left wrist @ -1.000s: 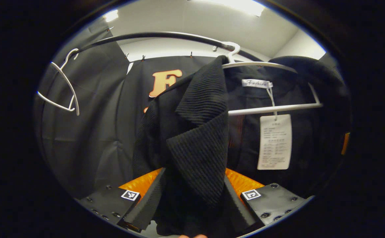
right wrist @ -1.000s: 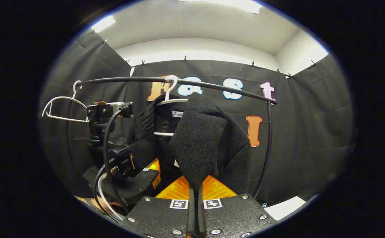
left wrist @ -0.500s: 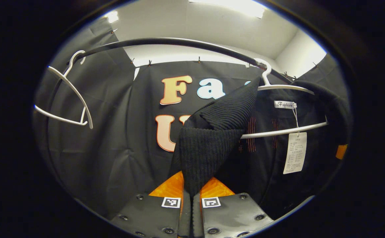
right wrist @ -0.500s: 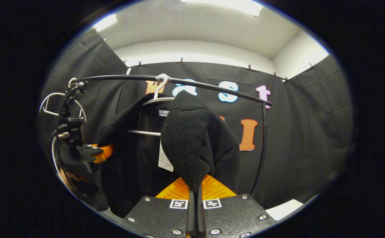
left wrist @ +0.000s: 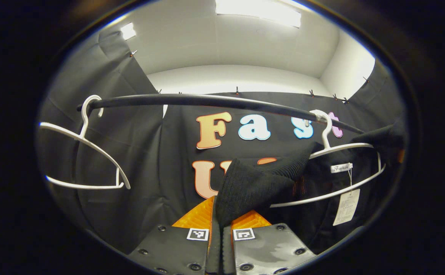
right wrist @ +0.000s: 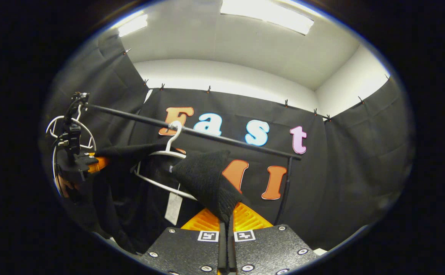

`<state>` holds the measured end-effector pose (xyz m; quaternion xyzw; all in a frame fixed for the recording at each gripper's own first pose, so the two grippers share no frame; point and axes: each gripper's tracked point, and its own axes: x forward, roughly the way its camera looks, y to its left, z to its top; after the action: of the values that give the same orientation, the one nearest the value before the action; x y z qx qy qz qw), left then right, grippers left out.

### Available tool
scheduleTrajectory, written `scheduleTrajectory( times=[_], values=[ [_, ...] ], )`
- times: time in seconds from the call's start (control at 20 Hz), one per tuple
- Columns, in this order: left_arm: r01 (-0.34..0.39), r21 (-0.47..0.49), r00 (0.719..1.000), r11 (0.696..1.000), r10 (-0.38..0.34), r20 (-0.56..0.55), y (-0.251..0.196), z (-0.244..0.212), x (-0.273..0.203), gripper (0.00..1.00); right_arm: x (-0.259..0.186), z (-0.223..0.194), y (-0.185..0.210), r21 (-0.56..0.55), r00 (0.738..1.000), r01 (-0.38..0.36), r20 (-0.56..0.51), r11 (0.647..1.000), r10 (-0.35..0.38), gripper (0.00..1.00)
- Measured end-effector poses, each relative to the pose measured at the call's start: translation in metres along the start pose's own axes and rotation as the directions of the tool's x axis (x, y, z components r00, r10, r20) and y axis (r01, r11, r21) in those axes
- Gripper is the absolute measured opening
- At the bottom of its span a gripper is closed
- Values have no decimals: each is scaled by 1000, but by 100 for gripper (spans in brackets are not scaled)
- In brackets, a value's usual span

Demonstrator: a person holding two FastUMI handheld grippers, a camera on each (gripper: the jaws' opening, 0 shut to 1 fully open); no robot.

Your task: Grasp the clothes on the hanger with both hands and then place them into the laundry hamper below.

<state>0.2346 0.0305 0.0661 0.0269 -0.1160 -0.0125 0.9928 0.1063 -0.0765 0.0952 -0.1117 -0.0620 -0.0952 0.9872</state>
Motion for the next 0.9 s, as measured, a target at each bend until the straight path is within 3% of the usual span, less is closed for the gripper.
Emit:
scheduleTrajectory(
  times=[0.2, 0.35, 0.55, 0.9],
  values=[
    [-43, 40, 996, 998, 40, 85, 16, 33, 28, 10, 29, 33, -42, -64, 998, 60, 41, 996, -57, 0],
    [-23, 83, 994, 996, 14, 107, 10, 43, 54, 8, 57, 35, -52, -60, 998, 51, 37, 997, -49, 0],
    [-28, 65, 995, 998, 21, 102, 19, 43, 76, 8, 86, 16, -68, -82, 998, 58, 14, 995, -57, 0],
    [-74, 72, 996, 995, 70, 53, 32, 11, 107, 8, 104, -30, -73, 0, 999, 21, -44, 1000, -21, 0]
  ],
)
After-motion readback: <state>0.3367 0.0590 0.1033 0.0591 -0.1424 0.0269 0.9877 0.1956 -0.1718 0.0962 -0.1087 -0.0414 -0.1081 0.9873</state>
